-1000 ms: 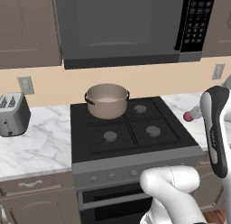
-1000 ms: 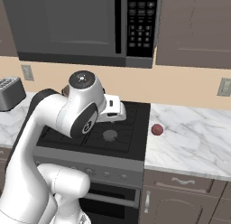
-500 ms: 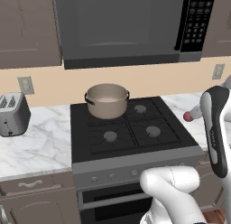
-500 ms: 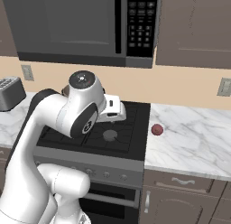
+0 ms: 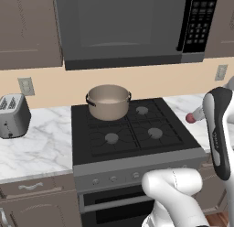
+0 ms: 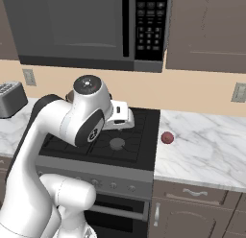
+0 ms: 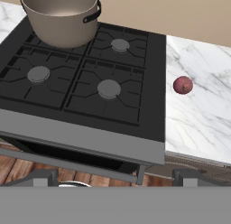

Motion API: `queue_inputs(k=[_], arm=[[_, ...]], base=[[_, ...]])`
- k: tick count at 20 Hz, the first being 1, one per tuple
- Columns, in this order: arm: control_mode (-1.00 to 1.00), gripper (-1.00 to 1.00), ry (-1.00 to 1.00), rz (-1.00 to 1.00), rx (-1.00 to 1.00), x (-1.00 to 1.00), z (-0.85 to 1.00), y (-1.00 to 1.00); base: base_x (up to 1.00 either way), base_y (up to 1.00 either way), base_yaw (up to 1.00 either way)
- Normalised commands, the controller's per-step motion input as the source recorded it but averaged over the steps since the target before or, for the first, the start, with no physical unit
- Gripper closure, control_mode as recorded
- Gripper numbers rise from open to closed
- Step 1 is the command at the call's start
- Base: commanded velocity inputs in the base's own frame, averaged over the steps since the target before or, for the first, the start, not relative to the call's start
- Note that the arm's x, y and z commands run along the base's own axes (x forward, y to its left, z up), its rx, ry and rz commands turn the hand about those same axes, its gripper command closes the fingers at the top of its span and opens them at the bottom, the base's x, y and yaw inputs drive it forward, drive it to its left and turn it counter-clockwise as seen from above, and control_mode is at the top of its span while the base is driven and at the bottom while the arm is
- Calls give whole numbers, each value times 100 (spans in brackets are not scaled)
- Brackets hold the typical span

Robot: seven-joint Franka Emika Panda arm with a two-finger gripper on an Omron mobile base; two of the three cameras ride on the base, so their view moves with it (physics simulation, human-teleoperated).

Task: Turn on the burner for the pot on the stove. Wait thirty seconds for the pot to heat up. Then add the onion to the pot.

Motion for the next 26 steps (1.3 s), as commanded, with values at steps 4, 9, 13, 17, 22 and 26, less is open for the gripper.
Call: queue_inputs(k=[4,9,13,17,22,26], arm=[[-100,-100,0,0,0,0,0,0],[-100,-100,0,0,0,0,0,0],[-100,-100,0,0,0,0,0,0],[-100,-100,0,0,0,0,0,0],[-100,-100,0,0,0,0,0,0],[-100,-100,0,0,0,0,0,0]], base=[[0,0,0],[0,0,0],[0,0,0],[0,0,0],[0,0,0],[0,0,0]])
